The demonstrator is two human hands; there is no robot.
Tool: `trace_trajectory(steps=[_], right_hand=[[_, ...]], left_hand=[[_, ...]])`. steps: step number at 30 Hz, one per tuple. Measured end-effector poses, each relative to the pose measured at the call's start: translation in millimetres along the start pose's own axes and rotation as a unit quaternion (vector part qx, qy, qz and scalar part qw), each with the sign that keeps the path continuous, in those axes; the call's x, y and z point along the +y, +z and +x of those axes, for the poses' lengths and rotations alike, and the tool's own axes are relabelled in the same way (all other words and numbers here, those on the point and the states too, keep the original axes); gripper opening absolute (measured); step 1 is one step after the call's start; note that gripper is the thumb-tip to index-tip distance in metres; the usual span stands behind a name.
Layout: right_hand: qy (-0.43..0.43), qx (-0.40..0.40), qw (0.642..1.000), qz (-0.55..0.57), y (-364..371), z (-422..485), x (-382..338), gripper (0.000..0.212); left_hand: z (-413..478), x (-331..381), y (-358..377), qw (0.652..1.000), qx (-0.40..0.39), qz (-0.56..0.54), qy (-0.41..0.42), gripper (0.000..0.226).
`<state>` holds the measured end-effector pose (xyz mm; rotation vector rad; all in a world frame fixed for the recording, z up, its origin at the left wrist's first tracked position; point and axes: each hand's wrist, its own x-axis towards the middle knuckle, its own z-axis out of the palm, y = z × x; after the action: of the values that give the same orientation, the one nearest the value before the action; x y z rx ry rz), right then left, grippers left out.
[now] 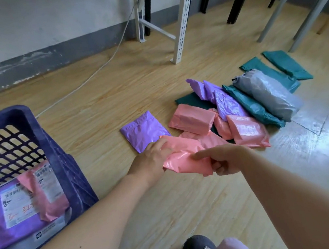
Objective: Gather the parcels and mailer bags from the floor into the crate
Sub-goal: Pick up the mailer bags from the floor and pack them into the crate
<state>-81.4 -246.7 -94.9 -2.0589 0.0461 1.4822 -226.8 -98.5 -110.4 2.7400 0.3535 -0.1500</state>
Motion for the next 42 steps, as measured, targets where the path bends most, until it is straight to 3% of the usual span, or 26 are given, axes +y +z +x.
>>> trace_trajectory(steps=[4, 8, 15, 18, 22, 27, 33, 42], right_hand=[[-0.026, 0.052, 0.997, -0.05, 5.4, -39.9, -38.5, 0.039], [-0.072, 0.114, 0.988, -0.079, 21.7, -84.4, -76.3, 0.042], [-0.234, 0.207, 0.934, 0.172, 64.4, -127.0, -100.6, 0.028], [-0.226, 0.191, 0.939, 0.174, 95.6, -135.2, -96.2, 0.021], [-0.26, 0.142, 0.935, 0.196, 120.5, -155.7, -95.8, 0.034], [-0.311, -0.001, 0.95, -0.034, 151.7, -187.7, -98.7, 0.04], [-0.352, 0.024, 0.935, -0.036, 192.4, -187.7, -112.6, 0.022], [-0.363, -0.017, 0.928, -0.082, 253.9, -170.3, -130.8, 0.028]], left_hand=[[-13.6, -7.2, -40.9, 0.995, 0.063, -0.069, -0.025, 0.04], [-34.0, -3.3, -87.2, 0.964, 0.15, -0.179, -0.125, 0.026], [-83.6, 2.0, -159.8, 0.92, 0.232, -0.238, -0.206, 0.023], [-114.0, -8.1, -175.8, 0.901, 0.263, -0.264, -0.224, 0.023], [-143.8, -22.9, -187.1, 0.86, 0.304, -0.32, -0.254, 0.021], [-170.1, -36.0, -201.7, 0.812, 0.343, -0.38, -0.282, 0.024], [-203.3, -68.5, -211.6, 0.749, 0.376, -0.438, -0.327, 0.021], [-229.2, -114.0, -201.7, 0.704, 0.381, -0.45, -0.396, 0.012]])
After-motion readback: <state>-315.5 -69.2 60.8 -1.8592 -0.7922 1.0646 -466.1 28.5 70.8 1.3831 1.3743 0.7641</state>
